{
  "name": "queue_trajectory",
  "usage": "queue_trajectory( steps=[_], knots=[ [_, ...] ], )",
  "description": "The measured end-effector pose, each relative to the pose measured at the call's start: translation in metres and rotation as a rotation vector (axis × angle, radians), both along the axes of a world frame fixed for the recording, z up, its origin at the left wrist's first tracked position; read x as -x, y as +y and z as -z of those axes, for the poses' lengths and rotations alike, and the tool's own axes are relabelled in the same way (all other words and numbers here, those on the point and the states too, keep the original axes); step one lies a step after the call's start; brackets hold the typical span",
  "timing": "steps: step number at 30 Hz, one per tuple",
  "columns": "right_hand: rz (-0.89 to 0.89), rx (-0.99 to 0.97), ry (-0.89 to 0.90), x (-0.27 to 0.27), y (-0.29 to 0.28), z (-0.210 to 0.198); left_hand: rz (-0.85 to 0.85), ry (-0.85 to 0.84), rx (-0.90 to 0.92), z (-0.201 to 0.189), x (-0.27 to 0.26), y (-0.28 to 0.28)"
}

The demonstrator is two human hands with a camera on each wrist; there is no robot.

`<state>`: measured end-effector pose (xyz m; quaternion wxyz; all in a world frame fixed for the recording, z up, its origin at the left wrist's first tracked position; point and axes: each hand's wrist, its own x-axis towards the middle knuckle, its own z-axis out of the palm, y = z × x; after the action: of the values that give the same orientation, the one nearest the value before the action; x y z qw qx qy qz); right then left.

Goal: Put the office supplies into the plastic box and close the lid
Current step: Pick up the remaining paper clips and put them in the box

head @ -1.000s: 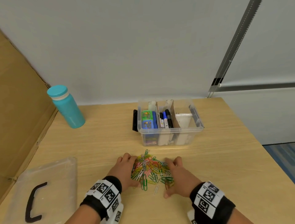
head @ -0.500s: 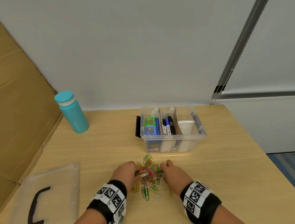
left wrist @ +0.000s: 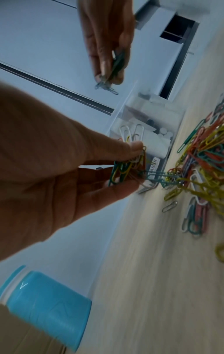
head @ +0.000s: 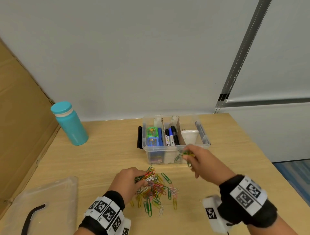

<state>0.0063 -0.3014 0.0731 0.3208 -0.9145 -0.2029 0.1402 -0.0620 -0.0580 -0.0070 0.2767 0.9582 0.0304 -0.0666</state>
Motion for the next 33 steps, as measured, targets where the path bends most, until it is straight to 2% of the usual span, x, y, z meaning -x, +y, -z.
queue_trajectory(
  steps=[5,10,15,18,20,22,25,27,29,31,33],
  knots=[
    [0.098,0.001,-0.115,-0.034,-0.007,-0.035,0.003,-0.008,0.02,-0.004,0.001,0.0],
    [0.156,0.263,-0.163,-0.081,0.002,-0.02,-0.019,-0.023,0.059,-0.009,0.006,0.0],
    [0.062,0.541,-0.103,-0.104,0.02,0.0,-0.029,-0.056,0.086,-0.016,0.009,0.001],
    [-0.029,0.622,-0.014,-0.105,0.024,0.0,-0.034,-0.069,0.099,-0.02,0.011,0.003],
    [-0.029,0.556,0.016,-0.101,0.02,-0.002,-0.039,-0.073,0.107,-0.021,0.013,0.004],
    [0.036,0.398,-0.01,-0.092,0.012,-0.003,-0.037,-0.075,0.11,-0.021,0.014,0.005],
    [0.187,0.206,-0.341,-0.072,-0.008,0.009,-0.024,-0.074,0.106,-0.025,0.014,0.004],
    [0.28,0.175,-0.512,-0.057,-0.021,0.024,-0.006,-0.095,0.138,-0.032,0.011,0.0],
    [0.307,0.196,-0.475,-0.046,-0.031,0.042,0.026,-0.134,0.199,-0.047,0.005,-0.01],
    [0.267,0.215,-0.37,-0.039,-0.037,0.06,0.075,-0.167,0.241,-0.064,-0.006,-0.026],
    [0.226,0.222,-0.352,-0.036,-0.04,0.071,0.124,-0.177,0.243,-0.081,-0.022,-0.047]
  ],
)
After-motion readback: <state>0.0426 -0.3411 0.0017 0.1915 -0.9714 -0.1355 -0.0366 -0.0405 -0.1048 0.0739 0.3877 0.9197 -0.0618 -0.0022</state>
